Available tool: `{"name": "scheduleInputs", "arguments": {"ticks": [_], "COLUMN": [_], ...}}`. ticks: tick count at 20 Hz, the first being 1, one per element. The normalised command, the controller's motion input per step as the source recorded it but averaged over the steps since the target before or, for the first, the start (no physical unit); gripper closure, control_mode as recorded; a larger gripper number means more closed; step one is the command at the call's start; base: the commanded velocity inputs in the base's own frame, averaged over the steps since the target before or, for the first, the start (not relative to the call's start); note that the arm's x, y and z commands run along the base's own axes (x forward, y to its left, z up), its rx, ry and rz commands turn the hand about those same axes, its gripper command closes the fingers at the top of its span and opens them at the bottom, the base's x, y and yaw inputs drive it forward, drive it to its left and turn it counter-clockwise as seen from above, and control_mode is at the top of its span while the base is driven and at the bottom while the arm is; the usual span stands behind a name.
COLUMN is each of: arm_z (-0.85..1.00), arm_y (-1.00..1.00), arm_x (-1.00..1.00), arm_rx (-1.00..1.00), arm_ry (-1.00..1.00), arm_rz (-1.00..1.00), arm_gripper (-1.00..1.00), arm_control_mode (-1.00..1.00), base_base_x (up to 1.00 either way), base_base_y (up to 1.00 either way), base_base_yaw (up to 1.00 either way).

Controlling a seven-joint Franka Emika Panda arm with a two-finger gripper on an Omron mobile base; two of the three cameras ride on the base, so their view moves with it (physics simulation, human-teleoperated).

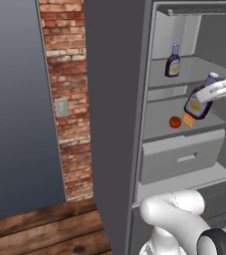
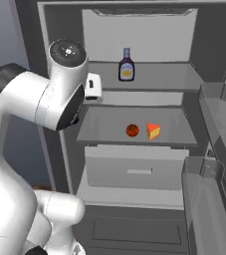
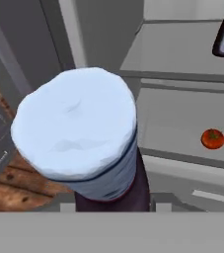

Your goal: Place the condiment bottle and condiment bottle from the counter to the top shelf of the fridge. If the existing items in the fridge are on the top shelf, move them to other shelves.

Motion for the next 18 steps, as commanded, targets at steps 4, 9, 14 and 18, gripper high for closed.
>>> {"name": "scheduleInputs", "arguments": {"ticks": [4, 9, 14, 18], "arm_z": [0.26, 0.17, 0.02, 0.0], "arm_y": [0.0, 0.0, 0.0, 0.01], "arm_x": [0.99, 1.0, 1.0, 0.92], "arm_rx": [0.04, 0.03, 0.0, 0.0], "arm_ry": [-0.11, -0.09, -0.04, -0.06], "arm_rz": [0.0, 0.0, 0.0, 0.0], "arm_gripper": [1.0, 1.0, 1.0, 1.0], "arm_control_mode": [-1.0, -1.0, -1.0, -1.0], "base_base_x": [0.0, 0.0, 0.0, 0.0], "base_base_y": [0.0, 0.0, 0.0, 0.0], "base_base_yaw": [0.0, 0.0, 0.0, 0.0]}}
